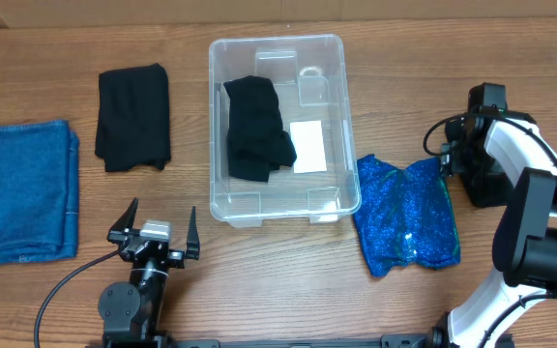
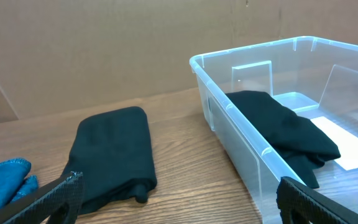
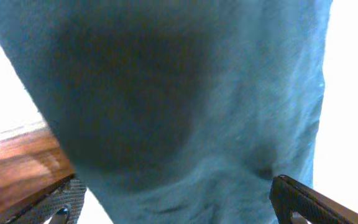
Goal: Pack container
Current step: 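Grasp the lower-right black cloth with the right gripper and lift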
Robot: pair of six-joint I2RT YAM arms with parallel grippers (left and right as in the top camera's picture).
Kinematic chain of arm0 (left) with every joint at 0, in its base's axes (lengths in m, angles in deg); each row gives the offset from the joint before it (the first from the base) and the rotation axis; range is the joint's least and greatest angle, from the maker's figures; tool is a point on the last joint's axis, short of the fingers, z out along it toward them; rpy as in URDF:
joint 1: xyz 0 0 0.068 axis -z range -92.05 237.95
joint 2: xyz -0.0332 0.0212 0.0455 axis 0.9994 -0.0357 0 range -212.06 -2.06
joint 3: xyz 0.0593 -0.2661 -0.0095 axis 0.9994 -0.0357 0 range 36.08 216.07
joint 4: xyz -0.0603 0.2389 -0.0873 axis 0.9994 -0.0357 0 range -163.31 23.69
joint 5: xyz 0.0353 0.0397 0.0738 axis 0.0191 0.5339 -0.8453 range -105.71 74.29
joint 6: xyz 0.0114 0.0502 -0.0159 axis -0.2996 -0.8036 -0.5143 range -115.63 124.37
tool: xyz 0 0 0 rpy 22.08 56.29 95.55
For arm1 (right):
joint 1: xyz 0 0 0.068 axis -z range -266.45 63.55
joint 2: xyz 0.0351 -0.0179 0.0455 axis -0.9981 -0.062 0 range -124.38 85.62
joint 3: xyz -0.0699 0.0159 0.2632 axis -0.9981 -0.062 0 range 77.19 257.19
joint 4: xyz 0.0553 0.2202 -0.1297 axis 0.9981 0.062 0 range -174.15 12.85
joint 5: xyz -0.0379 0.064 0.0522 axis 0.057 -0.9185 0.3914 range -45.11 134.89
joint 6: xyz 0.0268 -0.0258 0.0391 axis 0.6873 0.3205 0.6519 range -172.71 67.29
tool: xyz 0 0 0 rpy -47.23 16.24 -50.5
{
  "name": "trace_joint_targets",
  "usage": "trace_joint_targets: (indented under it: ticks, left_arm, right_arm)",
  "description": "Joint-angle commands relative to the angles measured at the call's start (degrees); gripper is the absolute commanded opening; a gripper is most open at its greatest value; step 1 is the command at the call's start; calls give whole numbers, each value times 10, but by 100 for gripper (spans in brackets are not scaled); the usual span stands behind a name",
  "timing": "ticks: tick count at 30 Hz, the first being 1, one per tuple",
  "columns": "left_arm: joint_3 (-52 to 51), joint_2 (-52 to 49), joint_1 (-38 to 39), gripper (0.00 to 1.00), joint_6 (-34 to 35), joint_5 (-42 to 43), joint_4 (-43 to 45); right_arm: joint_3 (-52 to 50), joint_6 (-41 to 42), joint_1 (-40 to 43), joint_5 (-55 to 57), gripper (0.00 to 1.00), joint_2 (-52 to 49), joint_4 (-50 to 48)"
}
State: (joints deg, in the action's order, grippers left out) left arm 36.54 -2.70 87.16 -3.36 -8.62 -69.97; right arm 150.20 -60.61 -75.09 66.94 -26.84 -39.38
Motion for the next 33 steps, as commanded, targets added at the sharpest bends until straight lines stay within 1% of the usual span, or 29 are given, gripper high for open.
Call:
trace_joint_targets:
  ticks: [1,3,5,6,13,17,20,23,25,27,30,33]
  left_arm:
    - [-2,3,-3,100,-4,0,-1]
    - [-2,3,-3,100,-4,0,0]
    - [-2,3,-3,100,-4,0,0]
    - [-2,3,-3,100,-4,0,-1]
    - [-2,3,-3,100,-4,0,0]
    - [-2,3,-3,100,-4,0,0]
    - [-2,3,-3,100,-4,0,0]
    - [-2,3,-3,100,-4,0,0]
    - [-2,3,-3,100,-4,0,0]
    - [-2,3,-3,100,-4,0,0]
    - [-2,3,-3,100,-4,0,-1]
    - [-2,3,-3,100,-4,0,0]
  right_arm:
    - [-6,-31,17,12,100,-25,-16]
    - [-6,-45,24,7,100,-26,-32]
    - [-6,-92,33,4,100,-26,-56]
    - [-6,-101,37,4,100,-26,-62]
    - [-6,-101,94,18,100,-28,-100]
    - [-6,-106,105,14,100,-28,-115]
    - [-6,-147,100,-7,100,-28,-133]
    - [-6,-141,100,-41,100,-28,-150]
    - [-6,-116,100,-53,100,-28,-165]
    - [-6,-121,100,-95,100,-28,-167]
    - [-6,-164,100,-150,100,-28,-167]
    - [-6,-212,100,-152,100,-31,-171]
